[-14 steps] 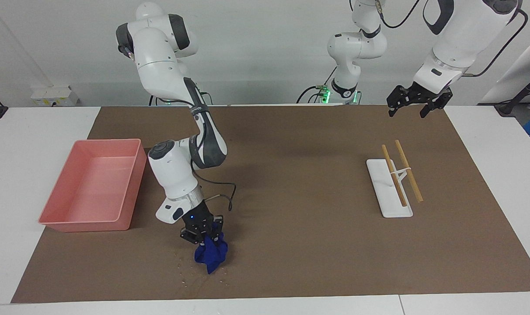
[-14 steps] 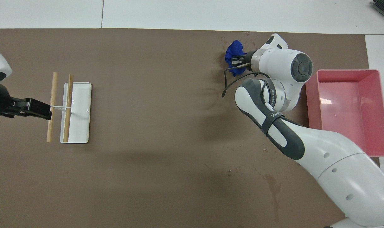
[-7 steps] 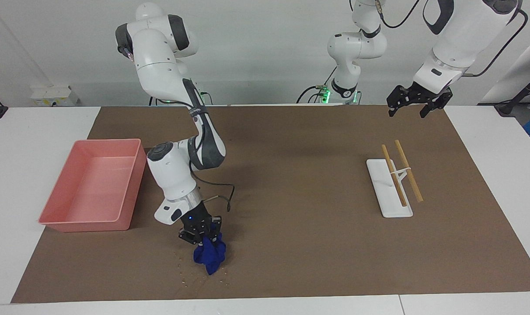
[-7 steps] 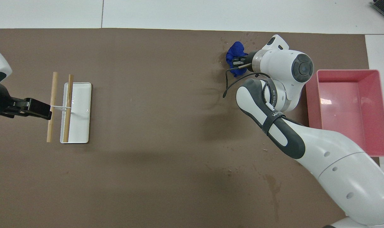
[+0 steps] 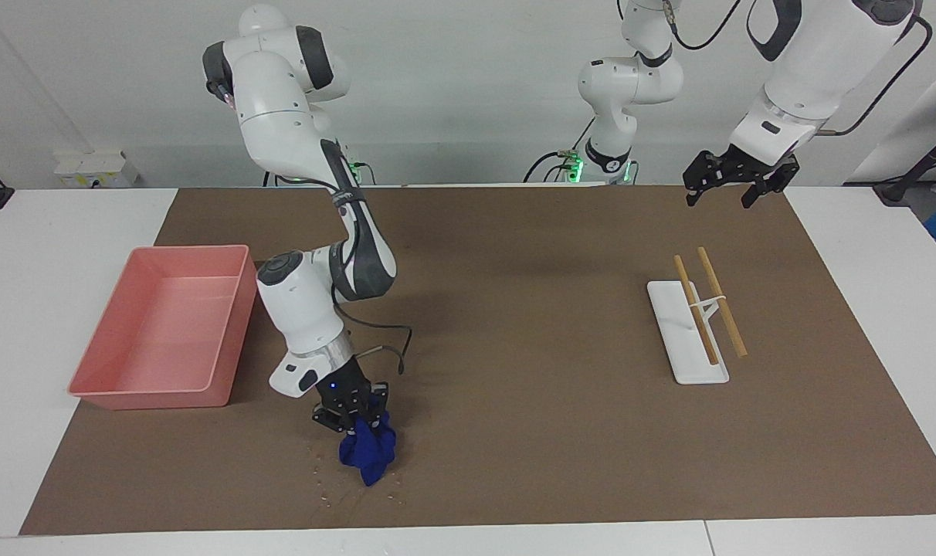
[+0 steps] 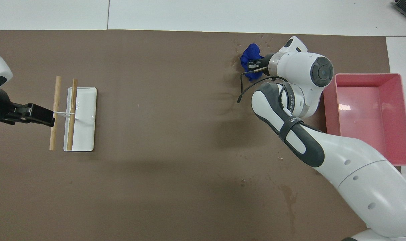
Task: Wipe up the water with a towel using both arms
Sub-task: 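Wipe the towel across the water spill with the right gripper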
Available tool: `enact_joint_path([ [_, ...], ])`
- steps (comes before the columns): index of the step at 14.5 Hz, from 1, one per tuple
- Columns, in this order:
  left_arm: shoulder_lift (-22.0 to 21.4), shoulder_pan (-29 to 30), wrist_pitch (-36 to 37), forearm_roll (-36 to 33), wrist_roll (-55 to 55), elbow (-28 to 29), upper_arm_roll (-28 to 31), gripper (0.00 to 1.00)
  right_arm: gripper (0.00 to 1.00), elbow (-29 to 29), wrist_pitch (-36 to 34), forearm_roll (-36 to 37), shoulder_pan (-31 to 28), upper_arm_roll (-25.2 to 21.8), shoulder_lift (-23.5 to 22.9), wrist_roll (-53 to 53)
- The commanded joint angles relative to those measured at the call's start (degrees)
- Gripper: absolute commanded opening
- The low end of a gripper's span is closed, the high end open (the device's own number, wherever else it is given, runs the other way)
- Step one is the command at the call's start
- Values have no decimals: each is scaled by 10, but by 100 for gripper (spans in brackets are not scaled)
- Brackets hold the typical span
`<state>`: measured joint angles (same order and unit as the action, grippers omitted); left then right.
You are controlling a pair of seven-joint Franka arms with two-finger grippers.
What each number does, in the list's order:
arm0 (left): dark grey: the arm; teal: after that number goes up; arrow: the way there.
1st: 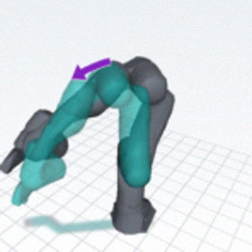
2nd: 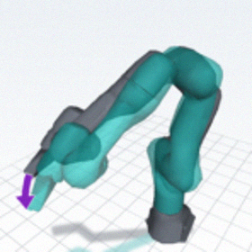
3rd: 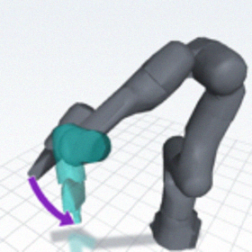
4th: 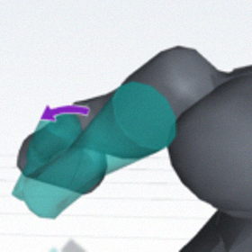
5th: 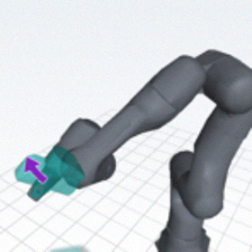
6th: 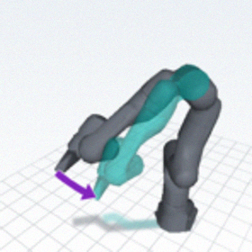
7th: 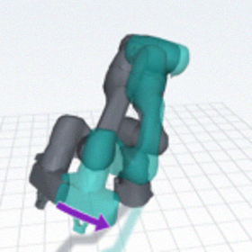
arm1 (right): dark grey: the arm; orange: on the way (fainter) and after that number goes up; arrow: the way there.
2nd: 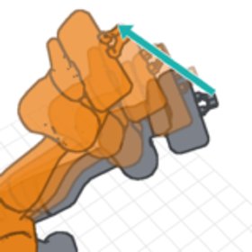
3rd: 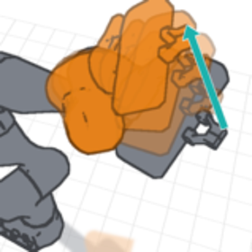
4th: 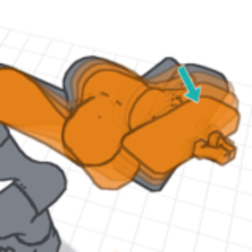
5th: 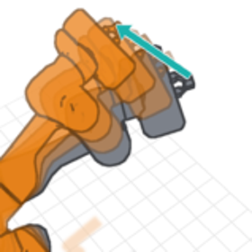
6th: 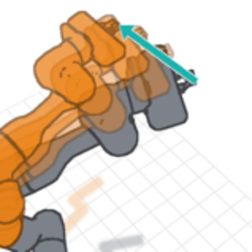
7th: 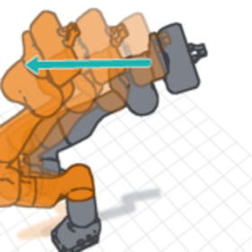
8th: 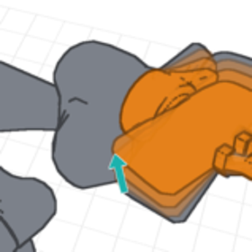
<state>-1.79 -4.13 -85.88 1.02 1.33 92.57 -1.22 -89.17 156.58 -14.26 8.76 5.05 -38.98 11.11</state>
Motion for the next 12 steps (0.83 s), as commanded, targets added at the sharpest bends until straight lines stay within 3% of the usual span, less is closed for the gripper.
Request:
enact_joint_path([
  [1,-7,-3,4,-11,-4,7,0,100,0,-24,35,-11,-8,11,3,22],
  [4,-7,-3,4,-11,-4,7,0,100,0,-71,86,-10,-11,14,8,25],
  [9,-7,-3,4,-11,-4,7,0,100,0,-74,92,-11,-10,22,8,25],
  [12,-7,-3,4,-11,-4,7,0,100,0,-58,24,-11,-3,25,28,2],
])
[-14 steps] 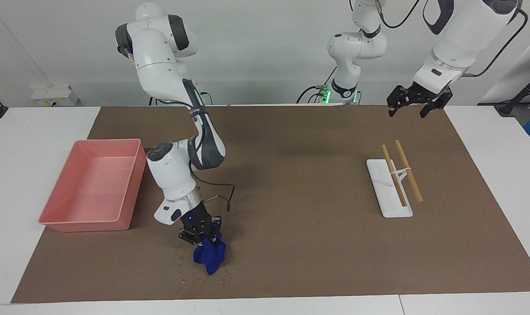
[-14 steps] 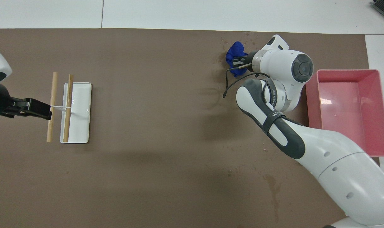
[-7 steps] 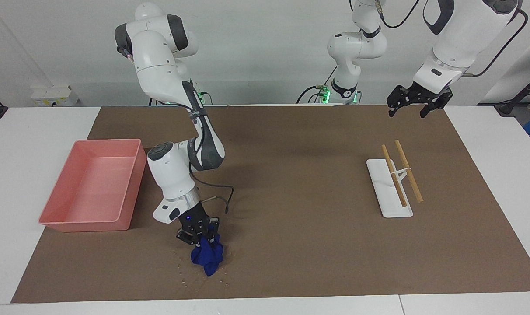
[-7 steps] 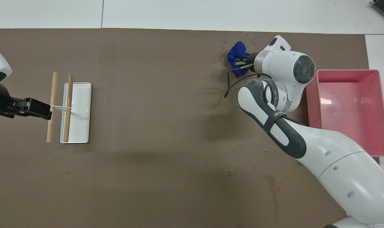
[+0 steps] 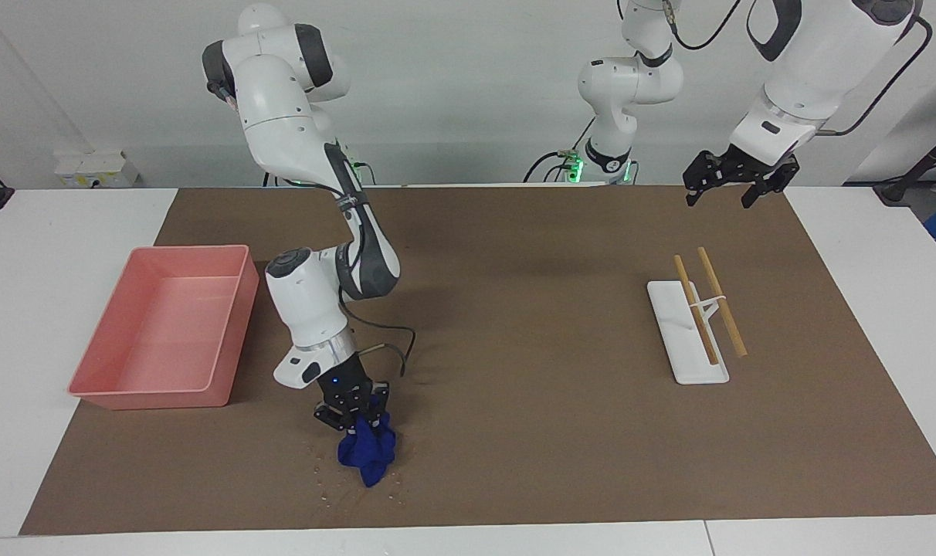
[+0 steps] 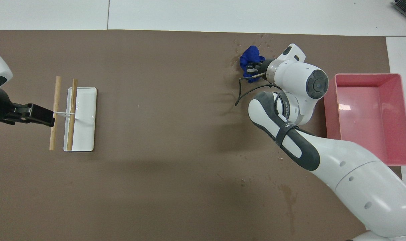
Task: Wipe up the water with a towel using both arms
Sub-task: 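Lift the towel and carry it over the pink bin with the right gripper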
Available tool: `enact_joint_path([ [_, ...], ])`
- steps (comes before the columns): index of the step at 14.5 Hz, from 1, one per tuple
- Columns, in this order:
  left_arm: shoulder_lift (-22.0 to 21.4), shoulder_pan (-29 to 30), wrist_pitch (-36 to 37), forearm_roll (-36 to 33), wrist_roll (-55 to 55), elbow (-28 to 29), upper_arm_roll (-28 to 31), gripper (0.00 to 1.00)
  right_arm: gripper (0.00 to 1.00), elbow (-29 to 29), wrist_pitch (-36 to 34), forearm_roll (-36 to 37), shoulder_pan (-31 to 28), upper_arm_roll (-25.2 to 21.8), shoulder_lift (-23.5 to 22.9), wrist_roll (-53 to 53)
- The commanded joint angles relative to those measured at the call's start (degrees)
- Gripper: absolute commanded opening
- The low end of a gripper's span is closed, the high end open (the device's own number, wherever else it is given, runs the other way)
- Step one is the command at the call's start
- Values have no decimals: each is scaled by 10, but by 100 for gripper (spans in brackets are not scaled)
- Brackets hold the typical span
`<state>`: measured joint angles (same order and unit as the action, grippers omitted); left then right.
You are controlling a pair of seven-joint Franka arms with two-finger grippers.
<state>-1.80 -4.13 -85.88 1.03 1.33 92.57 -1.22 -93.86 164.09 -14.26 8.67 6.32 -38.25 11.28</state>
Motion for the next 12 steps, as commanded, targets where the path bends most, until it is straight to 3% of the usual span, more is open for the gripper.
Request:
enact_joint_path([
  [1,-7,-3,4,-11,-4,7,0,100,0,-11,-81,-11,-5,12,38,-17],
  [12,-7,-3,4,-11,-4,7,0,100,0,75,-558,23,-110,-1,233,-23],
])
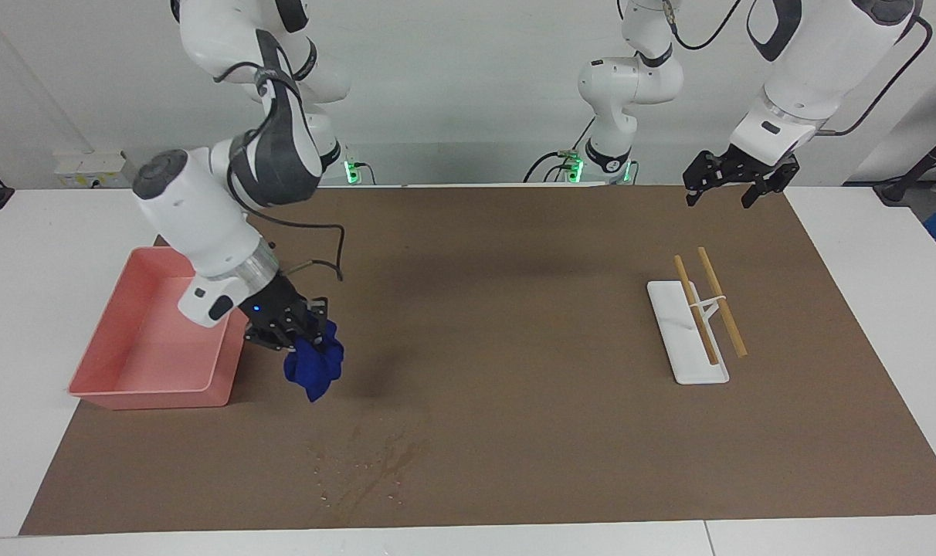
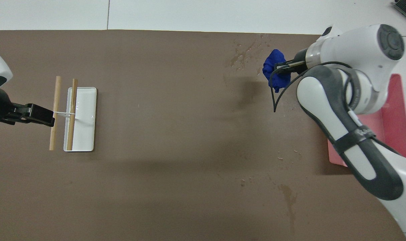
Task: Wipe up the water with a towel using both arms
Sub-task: 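Lift the towel and carry it over the pink bin with the right gripper, then drop the towel into the pink bin and open the right gripper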
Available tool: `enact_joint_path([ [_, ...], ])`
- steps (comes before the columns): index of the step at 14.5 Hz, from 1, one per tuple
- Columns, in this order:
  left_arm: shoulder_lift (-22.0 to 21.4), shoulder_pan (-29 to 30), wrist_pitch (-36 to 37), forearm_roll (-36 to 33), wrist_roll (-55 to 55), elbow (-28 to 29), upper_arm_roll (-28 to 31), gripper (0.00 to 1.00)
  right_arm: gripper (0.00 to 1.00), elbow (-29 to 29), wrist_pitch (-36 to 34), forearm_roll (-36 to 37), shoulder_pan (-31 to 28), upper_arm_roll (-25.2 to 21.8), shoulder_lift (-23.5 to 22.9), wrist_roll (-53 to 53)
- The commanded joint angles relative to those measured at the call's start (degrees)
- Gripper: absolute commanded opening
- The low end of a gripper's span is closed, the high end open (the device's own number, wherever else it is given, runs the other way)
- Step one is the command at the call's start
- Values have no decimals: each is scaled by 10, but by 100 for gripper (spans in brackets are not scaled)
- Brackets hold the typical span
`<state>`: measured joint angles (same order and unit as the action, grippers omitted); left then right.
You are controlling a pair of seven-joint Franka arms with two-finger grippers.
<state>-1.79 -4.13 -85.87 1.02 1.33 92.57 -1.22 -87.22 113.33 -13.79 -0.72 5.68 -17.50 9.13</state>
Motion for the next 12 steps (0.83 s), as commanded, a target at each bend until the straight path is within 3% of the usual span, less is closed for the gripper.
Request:
enact_joint_path([
  [1,-7,-3,4,-11,-4,7,0,100,0,7,-77,38,-21,6,45,3],
  [4,-8,-3,4,-11,-4,7,0,100,0,6,-157,86,-57,6,77,58],
  [6,-7,-3,4,-11,-4,7,0,100,0,-17,-159,104,-92,6,87,121],
  [9,-7,-3,4,-11,-4,7,0,100,0,-126,-52,145,-129,6,120,196],
  [12,-8,-3,4,-11,-4,7,0,100,0,-200,37,146,-162,6,121,264],
])
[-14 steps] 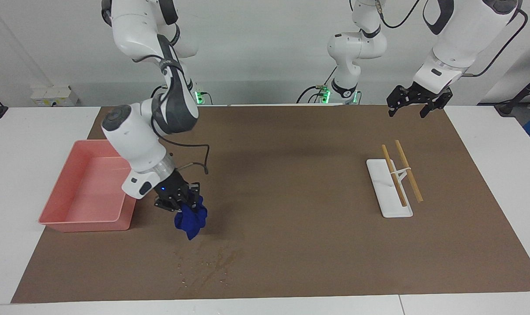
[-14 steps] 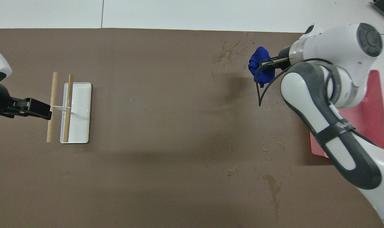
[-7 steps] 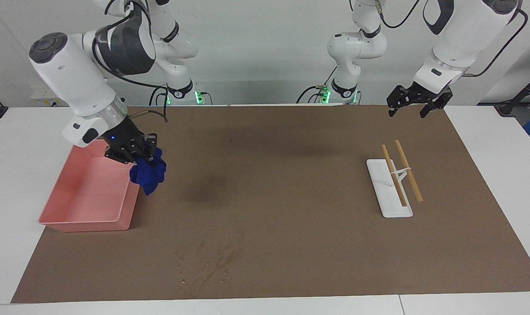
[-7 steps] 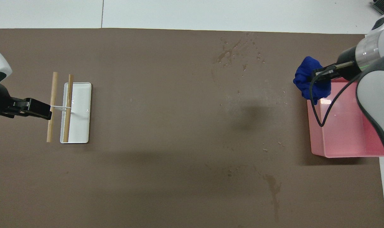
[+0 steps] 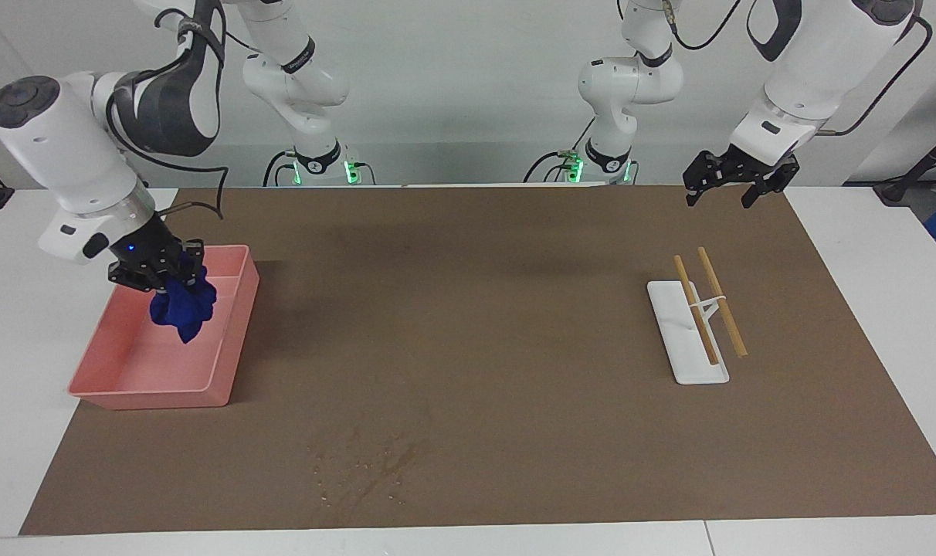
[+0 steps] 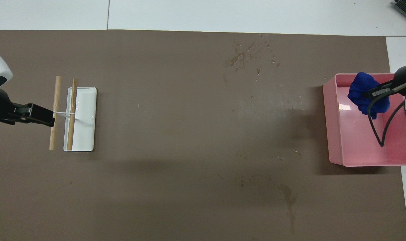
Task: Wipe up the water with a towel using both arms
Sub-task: 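Drop the towel into the pink bin and open the right gripper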
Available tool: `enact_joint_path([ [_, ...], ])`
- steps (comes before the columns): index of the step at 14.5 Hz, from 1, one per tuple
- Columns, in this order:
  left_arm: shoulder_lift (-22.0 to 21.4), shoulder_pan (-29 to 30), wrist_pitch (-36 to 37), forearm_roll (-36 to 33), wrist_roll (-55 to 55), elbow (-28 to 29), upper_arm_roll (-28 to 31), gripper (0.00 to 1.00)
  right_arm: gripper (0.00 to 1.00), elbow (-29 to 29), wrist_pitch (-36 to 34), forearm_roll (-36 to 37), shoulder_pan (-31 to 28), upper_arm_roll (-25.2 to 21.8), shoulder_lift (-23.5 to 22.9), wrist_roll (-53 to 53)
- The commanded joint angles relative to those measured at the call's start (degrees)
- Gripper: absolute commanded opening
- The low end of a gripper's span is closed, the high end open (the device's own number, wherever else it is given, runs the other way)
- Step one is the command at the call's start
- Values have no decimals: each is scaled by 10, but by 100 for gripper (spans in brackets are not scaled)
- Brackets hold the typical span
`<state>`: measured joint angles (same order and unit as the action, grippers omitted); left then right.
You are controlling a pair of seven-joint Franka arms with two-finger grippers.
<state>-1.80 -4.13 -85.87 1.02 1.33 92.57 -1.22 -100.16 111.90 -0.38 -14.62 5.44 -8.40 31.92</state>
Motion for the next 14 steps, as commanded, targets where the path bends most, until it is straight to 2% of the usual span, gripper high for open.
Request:
enact_joint_path([
  [1,-7,-3,3,-11,-4,7,0,100,0,-92,76,12,-34,9,26,54],
  [3,-8,-3,3,-11,-4,7,0,100,0,-143,132,12,-63,8,17,84],
  [6,-7,-3,3,-11,-4,7,0,100,0,-201,153,12,-80,8,21,90],
  [8,-7,-3,3,-11,-4,7,0,100,0,-242,218,12,-90,8,20,93],
  [10,-7,-3,3,-11,-4,7,0,100,0,-261,237,12,-97,8,15,97],
  [14,-7,-3,3,-11,-4,7,0,100,0,-263,243,12,-103,8,5,95],
])
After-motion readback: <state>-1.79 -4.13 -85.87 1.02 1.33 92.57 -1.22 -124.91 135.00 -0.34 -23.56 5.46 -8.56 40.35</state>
